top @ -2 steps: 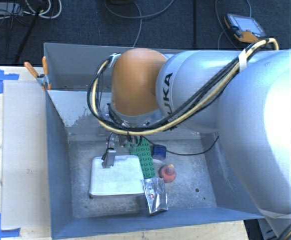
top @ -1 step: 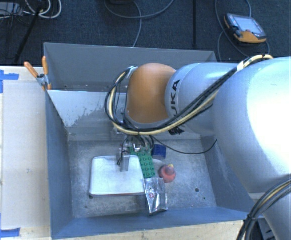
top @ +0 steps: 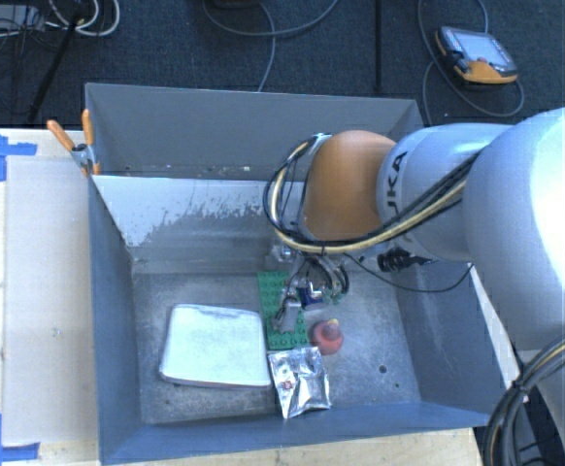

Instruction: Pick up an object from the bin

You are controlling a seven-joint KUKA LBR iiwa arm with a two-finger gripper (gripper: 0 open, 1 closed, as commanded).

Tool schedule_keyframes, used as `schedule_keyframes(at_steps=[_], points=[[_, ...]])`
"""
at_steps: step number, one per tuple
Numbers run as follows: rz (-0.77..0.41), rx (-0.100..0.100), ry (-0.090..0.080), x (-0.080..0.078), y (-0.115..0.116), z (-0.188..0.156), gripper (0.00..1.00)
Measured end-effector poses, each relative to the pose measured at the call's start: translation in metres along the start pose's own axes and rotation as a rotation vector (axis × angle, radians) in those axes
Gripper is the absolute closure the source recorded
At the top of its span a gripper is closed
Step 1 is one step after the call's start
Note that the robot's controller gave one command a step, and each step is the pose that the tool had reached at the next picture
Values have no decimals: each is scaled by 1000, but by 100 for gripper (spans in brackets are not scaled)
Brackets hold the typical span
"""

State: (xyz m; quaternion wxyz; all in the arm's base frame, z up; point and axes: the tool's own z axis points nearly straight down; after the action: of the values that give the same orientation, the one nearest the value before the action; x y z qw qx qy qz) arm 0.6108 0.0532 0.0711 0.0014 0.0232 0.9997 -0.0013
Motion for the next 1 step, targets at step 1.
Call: schedule_keyframes(at_steps=[1], points=[[-3, -3, -4, -1, 3, -2, 100]])
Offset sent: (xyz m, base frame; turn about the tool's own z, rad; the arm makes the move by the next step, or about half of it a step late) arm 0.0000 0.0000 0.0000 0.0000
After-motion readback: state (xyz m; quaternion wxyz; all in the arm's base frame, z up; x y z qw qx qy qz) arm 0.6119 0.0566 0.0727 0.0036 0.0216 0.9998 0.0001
